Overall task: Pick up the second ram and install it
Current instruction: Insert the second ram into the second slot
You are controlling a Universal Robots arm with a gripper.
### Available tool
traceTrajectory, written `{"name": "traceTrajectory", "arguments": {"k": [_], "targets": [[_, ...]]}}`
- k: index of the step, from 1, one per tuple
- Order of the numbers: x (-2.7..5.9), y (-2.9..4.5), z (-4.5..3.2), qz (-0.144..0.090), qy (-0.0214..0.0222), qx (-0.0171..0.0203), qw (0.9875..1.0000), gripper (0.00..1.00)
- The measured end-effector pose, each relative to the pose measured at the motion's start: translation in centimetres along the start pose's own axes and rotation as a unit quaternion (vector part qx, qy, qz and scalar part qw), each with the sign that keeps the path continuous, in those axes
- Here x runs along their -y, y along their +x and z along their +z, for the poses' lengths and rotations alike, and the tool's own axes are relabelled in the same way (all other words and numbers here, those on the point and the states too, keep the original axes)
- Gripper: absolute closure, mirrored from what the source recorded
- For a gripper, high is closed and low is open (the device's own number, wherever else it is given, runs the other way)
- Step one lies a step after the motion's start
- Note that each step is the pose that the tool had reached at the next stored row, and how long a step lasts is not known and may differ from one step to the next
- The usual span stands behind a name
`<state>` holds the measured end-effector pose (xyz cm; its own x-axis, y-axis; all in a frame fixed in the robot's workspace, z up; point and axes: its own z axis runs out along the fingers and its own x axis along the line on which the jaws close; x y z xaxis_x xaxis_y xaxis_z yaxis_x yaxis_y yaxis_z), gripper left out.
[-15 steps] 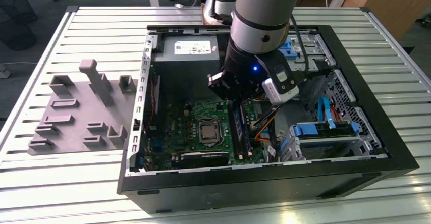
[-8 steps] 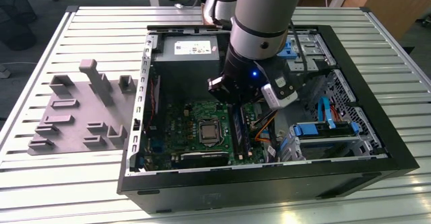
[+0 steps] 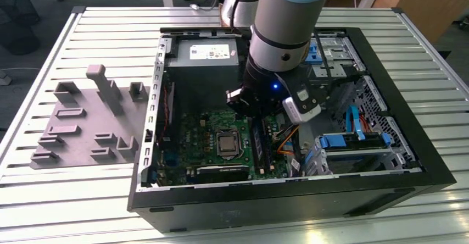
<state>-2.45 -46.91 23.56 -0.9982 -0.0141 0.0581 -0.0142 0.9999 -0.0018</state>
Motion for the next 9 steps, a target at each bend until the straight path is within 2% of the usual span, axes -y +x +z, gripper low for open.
{"name": "traceTrajectory", "arguments": {"k": [5, 9], "targets": [[0.00, 0.00, 0.02, 0.000, 0.0000, 0.0000, 1.0000, 0.86], [0.00, -0.02, 0.39, 0.001, -0.0001, 0.0001, 1.0000, 0.86]]}}
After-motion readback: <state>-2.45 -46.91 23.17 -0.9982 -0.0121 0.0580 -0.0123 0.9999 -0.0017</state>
